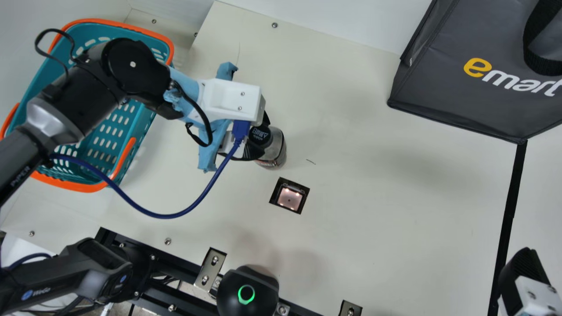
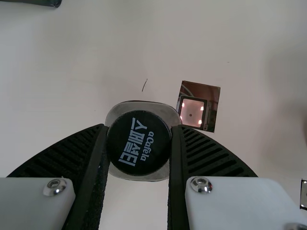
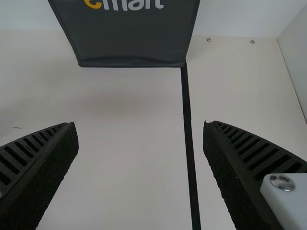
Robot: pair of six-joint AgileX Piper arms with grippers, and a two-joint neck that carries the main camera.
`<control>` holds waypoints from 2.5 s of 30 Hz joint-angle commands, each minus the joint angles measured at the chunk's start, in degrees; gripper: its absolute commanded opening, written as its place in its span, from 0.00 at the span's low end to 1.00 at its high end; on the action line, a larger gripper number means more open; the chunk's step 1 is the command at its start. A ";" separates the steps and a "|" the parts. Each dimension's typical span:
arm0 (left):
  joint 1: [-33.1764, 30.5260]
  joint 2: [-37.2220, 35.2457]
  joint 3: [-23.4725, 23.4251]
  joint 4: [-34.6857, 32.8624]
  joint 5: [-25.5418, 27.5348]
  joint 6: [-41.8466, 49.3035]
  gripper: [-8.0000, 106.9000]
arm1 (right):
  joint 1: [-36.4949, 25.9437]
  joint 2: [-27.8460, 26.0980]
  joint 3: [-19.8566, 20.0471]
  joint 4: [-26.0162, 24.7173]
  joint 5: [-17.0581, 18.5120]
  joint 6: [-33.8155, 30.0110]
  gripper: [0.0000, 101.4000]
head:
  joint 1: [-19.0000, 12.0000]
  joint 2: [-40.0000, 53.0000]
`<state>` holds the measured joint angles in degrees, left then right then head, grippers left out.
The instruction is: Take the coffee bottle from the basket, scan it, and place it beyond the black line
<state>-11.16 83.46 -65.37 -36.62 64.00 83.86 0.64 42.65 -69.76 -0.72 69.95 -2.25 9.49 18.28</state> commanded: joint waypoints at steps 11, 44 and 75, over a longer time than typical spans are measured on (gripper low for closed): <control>-0.53 0.49 -0.25 0.62 -0.98 -0.09 0.65 | 0.00 0.00 0.00 0.00 0.00 0.00 0.90 | -1.57 0.14; 1.07 -2.41 -4.20 1.69 1.84 -13.97 0.85 | 0.00 0.00 0.00 0.00 0.01 0.00 0.90 | -1.57 0.14; 11.52 -17.63 0.74 2.20 -0.63 -27.16 0.85 | 0.00 0.00 0.00 0.00 0.01 0.00 0.90 | -1.57 0.14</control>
<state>-0.45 66.08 -64.76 -34.26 63.30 56.57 0.64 42.65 -69.76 -0.72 69.96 -2.25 9.49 18.28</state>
